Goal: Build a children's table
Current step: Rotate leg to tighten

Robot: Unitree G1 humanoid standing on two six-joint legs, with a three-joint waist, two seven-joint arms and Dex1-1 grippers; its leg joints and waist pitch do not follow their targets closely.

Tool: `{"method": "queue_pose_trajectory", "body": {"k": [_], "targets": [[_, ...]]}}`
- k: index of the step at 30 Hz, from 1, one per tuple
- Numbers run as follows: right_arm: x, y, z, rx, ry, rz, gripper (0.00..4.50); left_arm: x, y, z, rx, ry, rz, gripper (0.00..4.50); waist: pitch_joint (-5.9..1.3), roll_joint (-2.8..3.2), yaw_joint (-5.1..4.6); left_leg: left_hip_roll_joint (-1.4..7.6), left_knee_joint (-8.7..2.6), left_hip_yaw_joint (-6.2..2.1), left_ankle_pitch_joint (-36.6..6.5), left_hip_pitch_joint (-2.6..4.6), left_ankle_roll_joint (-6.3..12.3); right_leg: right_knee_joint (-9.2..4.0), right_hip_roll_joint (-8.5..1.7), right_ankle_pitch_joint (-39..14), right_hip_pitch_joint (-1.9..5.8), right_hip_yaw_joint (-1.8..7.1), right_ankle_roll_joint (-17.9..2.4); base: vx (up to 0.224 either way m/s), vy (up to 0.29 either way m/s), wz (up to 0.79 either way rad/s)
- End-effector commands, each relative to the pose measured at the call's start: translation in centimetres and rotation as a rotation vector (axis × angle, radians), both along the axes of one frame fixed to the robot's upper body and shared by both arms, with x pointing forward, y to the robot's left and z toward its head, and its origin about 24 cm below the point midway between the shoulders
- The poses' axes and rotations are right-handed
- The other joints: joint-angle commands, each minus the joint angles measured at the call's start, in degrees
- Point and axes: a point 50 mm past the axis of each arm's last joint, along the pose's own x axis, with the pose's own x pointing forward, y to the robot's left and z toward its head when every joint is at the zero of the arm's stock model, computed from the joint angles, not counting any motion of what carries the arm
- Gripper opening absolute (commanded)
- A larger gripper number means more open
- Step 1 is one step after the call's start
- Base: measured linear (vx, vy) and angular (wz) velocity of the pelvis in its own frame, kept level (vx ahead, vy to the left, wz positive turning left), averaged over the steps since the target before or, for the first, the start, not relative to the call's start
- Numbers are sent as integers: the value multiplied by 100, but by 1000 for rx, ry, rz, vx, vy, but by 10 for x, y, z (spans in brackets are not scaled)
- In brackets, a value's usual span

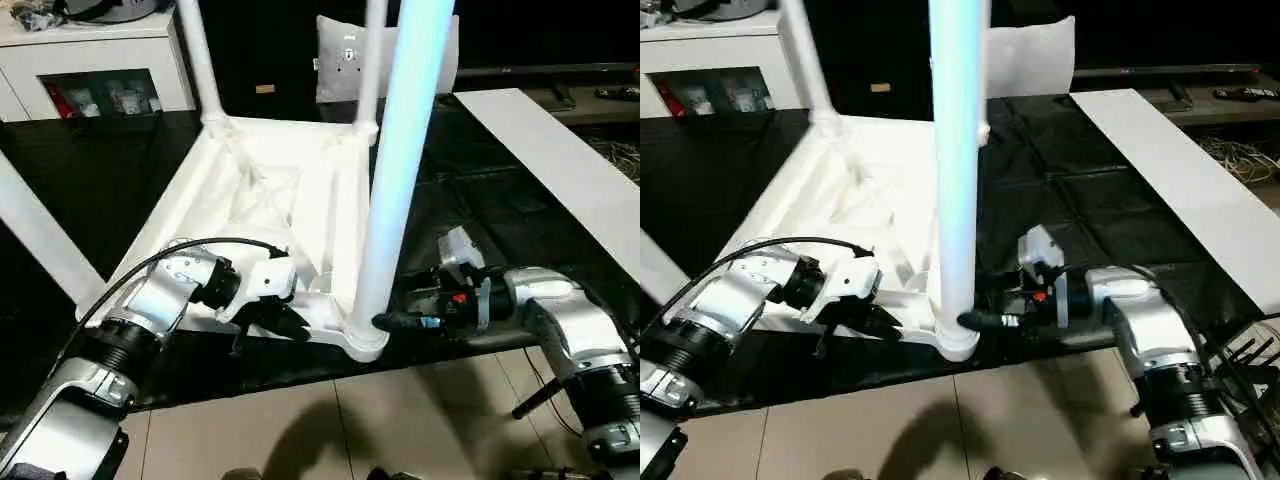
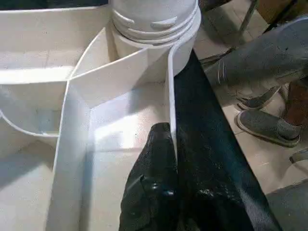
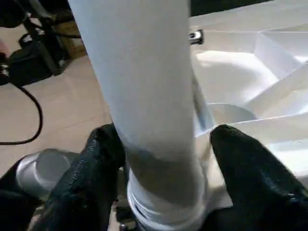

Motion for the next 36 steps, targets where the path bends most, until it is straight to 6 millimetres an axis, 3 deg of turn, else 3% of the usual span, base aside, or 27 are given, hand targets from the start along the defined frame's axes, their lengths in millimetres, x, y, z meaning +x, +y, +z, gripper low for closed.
{"method": "queue_pose_trajectory", "body": {"k": [1,7,8,12,13,16,19,21,22,23,24,25,28,29,31,34,35,36], "targets": [[2,2,6,9,-2,40,271,2,-9,9,-5,-31,-77,0,-479,-84,-44,-32,-404,194,-574,-76,437,-503,-223,-2768,497,287,8,0,0,0],[2,3,5,12,13,74,233,4,-7,9,-1,-26,-68,0,-479,-77,-37,-45,-396,195,-620,-77,421,-535,-210,-2880,487,254,153,0,0,0],[1,3,5,13,16,74,209,4,-6,9,-3,-25,-64,0,-477,-90,-40,-42,-398,192,-623,-82,420,-539,-210,-2888,487,248,167,0,0,0],[2,5,6,49,39,40,203,6,-5,10,-22,-17,-15,0,-473,-83,-39,-52,-392,199,-634,-75,408,-556,-204,-2945,480,233,213,0,0,0],[3,9,7,89,57,-17,199,8,-5,11,-57,-5,48,0,-471,-49,-37,-54,-391,194,-651,-79,397,-554,-199,-2955,480,225,219,0,0,0],[5,15,6,118,66,-121,195,11,-7,12,-100,-6,154,0,-464,-50,-71,-70,-382,192,-741,-61,302,-607,-198,-3086,475,175,314,0,0,0],[7,30,0,85,54,-252,195,11,-11,15,-172,3,278,0,-439,-42,-193,-85,-366,183,-920,-63,215,-688,-169,-3307,469,78,505,0,0,0],[10,36,-4,65,58,-336,195,11,-15,17,-202,7,331,0,-438,-3,-311,-38,-382,145,-1112,-85,228,-741,-174,-3324,538,-8,576,0,0,0],[15,45,-6,67,65,-425,195,10,-22,18,-226,4,382,0,-425,62,-427,80,-439,84,-1347,-81,235,-729,-200,-3181,596,-24,528,0,0,0],[16,47,-6,69,66,-447,195,10,-23,18,-231,4,395,0,-423,84,-556,223,-538,-15,-1616,-165,209,-608,-249,-2947,716,20,461,0,0,0],[18,52,-6,72,70,-496,195,9,-27,18,-242,4,423,0,-435,106,-573,272,-562,-33,-1714,-140,205,-568,-260,-2830,714,84,399,0,0,0],[21,56,-7,60,66,-553,195,9,-32,18,-251,-3,452,0,-415,58,-713,107,-478,48,-1705,-56,146,-667,-282,-2949,622,90,271,0,0,0],[31,68,-6,45,41,-697,194,12,-44,20,-276,-39,567,0,-413,50,-842,-76,-366,123,-1394,-56,207,-794,-254,-3323,583,-34,376,0,0,0],[33,70,-5,49,44,-736,194,13,-46,21,-282,-50,605,0,-413,58,-909,-73,-363,121,-1367,-39,243,-829,-230,-3316,564,-64,394,0,0,0],[40,72,-6,46,55,-835,194,15,-52,24,-295,-80,678,0,-426,78,-975,-34,-388,91,-1340,-65,287,-804,-215,-3145,601,-58,385,0,0,0],[45,76,-5,40,4,-869,194,16,-62,30,-327,-117,777,0,-468,77,-1024,15,-428,65,-1064,-104,382,-675,-251,-2591,633,68,128,0,0,0],[45,76,-5,40,4,-869,249,16,-62,30,-327,-117,777,0,-478,61,-1012,-5,-425,76,-857,-122,435,-638,-257,-2412,632,109,-9,0,0,0],[47,76,-2,61,-24,-878,249,15,-65,31,-332,-124,789,0,-486,57,-1002,-14,-424,81,-757,-121,458,-619,-260,-2345,629,125,-73,0,0,0]]}}
